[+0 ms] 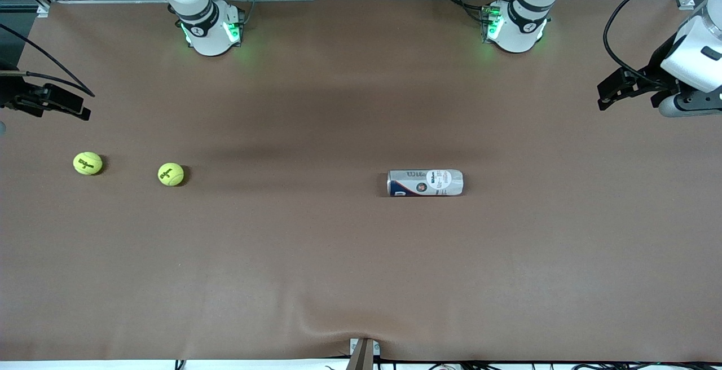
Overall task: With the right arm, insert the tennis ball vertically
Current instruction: 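Reach the left gripper down toward the white tennis ball can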
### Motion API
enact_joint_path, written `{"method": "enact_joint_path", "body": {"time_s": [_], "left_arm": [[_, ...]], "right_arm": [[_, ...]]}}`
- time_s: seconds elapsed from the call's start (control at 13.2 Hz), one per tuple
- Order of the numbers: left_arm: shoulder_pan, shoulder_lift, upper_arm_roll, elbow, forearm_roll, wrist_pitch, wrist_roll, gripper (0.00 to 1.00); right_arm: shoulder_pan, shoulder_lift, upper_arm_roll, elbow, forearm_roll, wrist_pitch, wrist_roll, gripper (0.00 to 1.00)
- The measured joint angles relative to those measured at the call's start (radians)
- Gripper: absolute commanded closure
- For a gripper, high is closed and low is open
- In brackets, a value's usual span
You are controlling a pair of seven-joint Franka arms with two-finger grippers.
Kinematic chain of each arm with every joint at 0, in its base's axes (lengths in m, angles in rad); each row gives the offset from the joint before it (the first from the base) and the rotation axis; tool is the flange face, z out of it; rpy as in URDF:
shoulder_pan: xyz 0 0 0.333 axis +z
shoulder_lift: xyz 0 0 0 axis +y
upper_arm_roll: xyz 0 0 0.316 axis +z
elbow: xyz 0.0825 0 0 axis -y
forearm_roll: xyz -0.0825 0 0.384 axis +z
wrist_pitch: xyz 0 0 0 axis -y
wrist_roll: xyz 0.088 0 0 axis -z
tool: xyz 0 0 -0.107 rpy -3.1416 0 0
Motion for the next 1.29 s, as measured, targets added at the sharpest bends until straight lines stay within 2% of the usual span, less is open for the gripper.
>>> {"method": "enact_joint_path", "body": {"time_s": [0.38,0.61,0.91,1.29], "left_arm": [[0.000,0.006,0.000,0.002,0.000,-0.010,0.065,0.00],[-0.014,0.060,-0.021,0.003,-0.006,-0.012,0.079,0.00],[-0.144,0.181,-0.068,0.016,0.016,0.013,0.071,0.00],[-0.346,0.421,-0.068,0.148,0.110,0.058,0.069,0.00]], "right_arm": [[0.000,0.000,0.000,0.000,0.000,0.000,0.000,0.00],[0.000,0.000,0.000,0.000,0.000,0.000,0.000,0.00],[0.000,-0.001,0.000,0.002,-0.009,0.001,-0.005,0.00],[-0.002,0.000,-0.001,0.018,-0.025,0.032,-0.009,0.00]]}}
